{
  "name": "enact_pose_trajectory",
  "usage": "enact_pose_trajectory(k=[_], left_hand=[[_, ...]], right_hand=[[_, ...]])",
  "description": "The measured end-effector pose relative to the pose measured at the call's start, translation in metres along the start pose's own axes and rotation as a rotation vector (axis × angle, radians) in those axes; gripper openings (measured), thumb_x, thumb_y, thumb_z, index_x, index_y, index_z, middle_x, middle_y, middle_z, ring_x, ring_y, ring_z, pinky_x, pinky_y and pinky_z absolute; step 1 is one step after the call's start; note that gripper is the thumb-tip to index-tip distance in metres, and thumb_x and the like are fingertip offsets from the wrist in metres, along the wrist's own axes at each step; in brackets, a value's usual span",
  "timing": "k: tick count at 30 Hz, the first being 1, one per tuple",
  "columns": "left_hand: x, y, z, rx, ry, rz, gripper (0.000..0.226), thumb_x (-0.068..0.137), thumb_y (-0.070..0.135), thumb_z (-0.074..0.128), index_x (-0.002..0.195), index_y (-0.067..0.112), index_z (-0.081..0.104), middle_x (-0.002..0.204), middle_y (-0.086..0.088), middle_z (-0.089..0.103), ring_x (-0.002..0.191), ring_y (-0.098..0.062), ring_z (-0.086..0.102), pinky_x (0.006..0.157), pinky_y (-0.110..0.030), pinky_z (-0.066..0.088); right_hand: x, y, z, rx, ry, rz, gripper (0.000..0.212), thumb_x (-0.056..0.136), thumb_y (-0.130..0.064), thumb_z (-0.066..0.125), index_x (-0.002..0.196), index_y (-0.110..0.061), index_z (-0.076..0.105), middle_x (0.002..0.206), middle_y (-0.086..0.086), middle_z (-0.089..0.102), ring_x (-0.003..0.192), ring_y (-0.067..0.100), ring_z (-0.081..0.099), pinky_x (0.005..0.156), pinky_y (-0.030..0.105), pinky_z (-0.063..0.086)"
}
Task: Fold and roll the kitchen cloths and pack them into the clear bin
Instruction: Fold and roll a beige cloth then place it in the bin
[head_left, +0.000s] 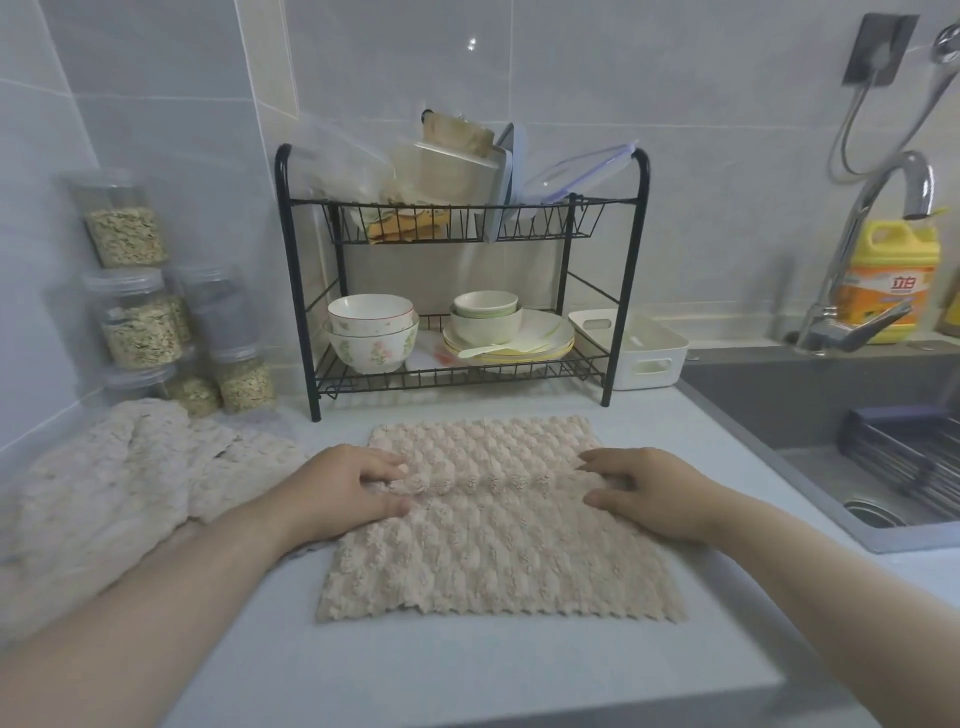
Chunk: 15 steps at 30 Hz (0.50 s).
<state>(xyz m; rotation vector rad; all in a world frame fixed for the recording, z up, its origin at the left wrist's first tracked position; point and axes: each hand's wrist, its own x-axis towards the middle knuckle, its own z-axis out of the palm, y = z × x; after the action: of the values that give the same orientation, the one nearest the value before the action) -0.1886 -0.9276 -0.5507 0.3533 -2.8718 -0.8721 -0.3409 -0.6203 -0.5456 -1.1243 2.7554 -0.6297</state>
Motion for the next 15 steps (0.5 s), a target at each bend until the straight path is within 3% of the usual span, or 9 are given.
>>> enact_pose_trajectory(k=[3,5,7,9,12,15], left_hand=[[-0.001,0.007,-0.003,-0.048,0.043,-0.031,0.011,0.073,0.027,0.081,0.082,0.027,0.074,0.118,0.011,0.066,0.104,-0.004,0.061,0.096,-0.027,0.045],[-0.005,0.016,-0.013,-0.083,0.080,-0.032,0.018,0.072,0.029,0.081,0.072,0.014,0.071,0.085,0.004,0.070,0.071,-0.009,0.063,0.069,-0.024,0.047],[-0.011,0.028,-0.029,-0.266,0.120,-0.028,0.022,0.078,0.021,0.077,0.074,0.002,0.065,0.063,-0.002,0.059,0.053,-0.010,0.052,0.051,-0.021,0.040],[-0.018,0.045,-0.046,-0.589,0.106,-0.047,0.007,0.083,0.005,0.069,0.080,0.004,0.063,0.061,-0.003,0.059,0.051,-0.009,0.053,0.046,-0.018,0.043],[-0.018,0.059,-0.059,-0.871,0.086,-0.123,0.016,0.083,-0.002,0.065,0.096,0.007,0.061,0.079,-0.010,0.066,0.060,-0.015,0.064,0.054,-0.025,0.054],[-0.014,0.056,-0.045,-0.414,0.132,-0.220,0.023,0.081,0.016,0.074,0.099,0.016,0.060,0.085,-0.001,0.064,0.064,-0.007,0.060,0.051,-0.018,0.047]], right_hand=[[-0.003,-0.005,0.002,0.202,0.068,0.062,0.025,0.089,-0.028,0.066,0.112,-0.020,0.066,0.108,-0.001,0.072,0.084,0.020,0.070,0.073,0.023,0.051],[-0.010,-0.012,-0.006,0.383,0.109,0.080,0.009,0.088,-0.021,0.068,0.096,-0.017,0.069,0.080,0.015,0.073,0.062,0.021,0.065,0.061,0.027,0.053],[-0.017,-0.019,-0.025,0.578,0.145,0.036,0.011,0.088,-0.016,0.068,0.078,-0.011,0.068,0.065,0.018,0.067,0.059,0.021,0.060,0.063,0.031,0.049],[-0.020,-0.026,-0.045,0.819,0.179,0.027,0.017,0.089,-0.008,0.064,0.072,-0.009,0.062,0.058,0.008,0.059,0.052,0.016,0.055,0.055,0.028,0.045],[-0.019,-0.036,-0.061,1.040,0.203,0.119,0.009,0.090,-0.004,0.061,0.082,-0.008,0.061,0.060,0.001,0.063,0.047,0.010,0.059,0.043,0.020,0.046],[-0.013,-0.033,-0.048,0.914,0.178,0.260,0.009,0.087,-0.005,0.066,0.094,-0.001,0.063,0.067,0.008,0.061,0.049,0.013,0.057,0.042,0.016,0.045]])
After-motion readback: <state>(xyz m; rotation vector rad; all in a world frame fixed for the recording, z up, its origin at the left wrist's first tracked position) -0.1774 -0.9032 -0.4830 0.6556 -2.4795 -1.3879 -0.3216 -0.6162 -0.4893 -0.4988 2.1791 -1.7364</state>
